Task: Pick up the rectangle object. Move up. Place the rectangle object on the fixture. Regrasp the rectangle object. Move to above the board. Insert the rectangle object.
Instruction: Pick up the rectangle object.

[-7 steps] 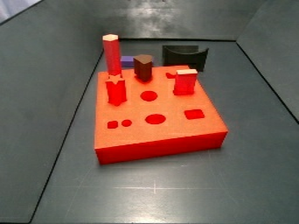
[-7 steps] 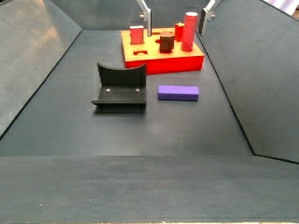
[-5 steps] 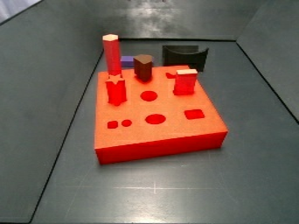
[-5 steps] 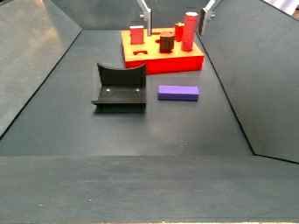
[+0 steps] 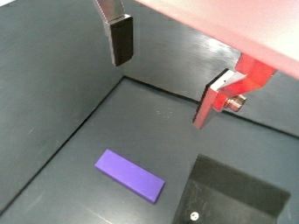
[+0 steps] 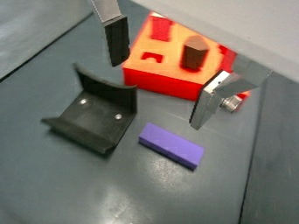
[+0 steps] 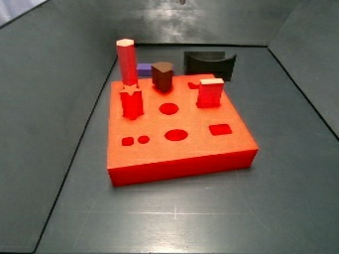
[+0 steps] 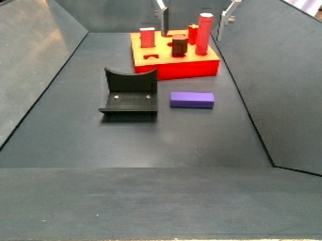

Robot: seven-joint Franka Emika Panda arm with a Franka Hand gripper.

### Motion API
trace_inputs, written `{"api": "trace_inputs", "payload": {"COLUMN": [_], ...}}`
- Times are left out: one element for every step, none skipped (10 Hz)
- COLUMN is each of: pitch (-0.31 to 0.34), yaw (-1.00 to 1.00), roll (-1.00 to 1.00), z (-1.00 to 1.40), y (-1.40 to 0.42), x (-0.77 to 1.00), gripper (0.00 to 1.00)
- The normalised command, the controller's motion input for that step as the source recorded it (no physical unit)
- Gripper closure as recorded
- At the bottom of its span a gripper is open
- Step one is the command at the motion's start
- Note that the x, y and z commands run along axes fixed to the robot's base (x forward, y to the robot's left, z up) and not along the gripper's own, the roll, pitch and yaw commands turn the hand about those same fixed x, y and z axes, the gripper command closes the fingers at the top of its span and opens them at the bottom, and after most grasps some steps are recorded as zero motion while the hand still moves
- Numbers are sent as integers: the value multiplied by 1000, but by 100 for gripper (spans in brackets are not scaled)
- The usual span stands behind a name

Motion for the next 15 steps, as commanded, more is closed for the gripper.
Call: {"api": "trace_inputs", "payload": {"pitch": [0,-29,-44,-54,-50,-53,-54,-56,-59,-69,-73,-91,-149,-139,-109], "yaw": [-1000,-1000,-1000,-1000,-1000,-1000,-1000,-1000,-1000,-1000,-1000,-1000,-1000,-991,-897], "roll": [0,0,0,21,17,17,13,16,23,30,24,6,0,-47,-140], "z": [-337,-629,-677,-923,-923,-923,-926,-934,-917,-909,-911,-891,-823,-597,-246], "y": [0,0,0,0,0,0,0,0,0,-11,-9,0,0,-14,-83], "x": [0,0,0,-34,-31,-34,-40,-37,-37,-34,-31,-29,-46,-23,0], "gripper": [0,0,0,0,0,0,0,0,0,0,0,0,0,0,0]}}
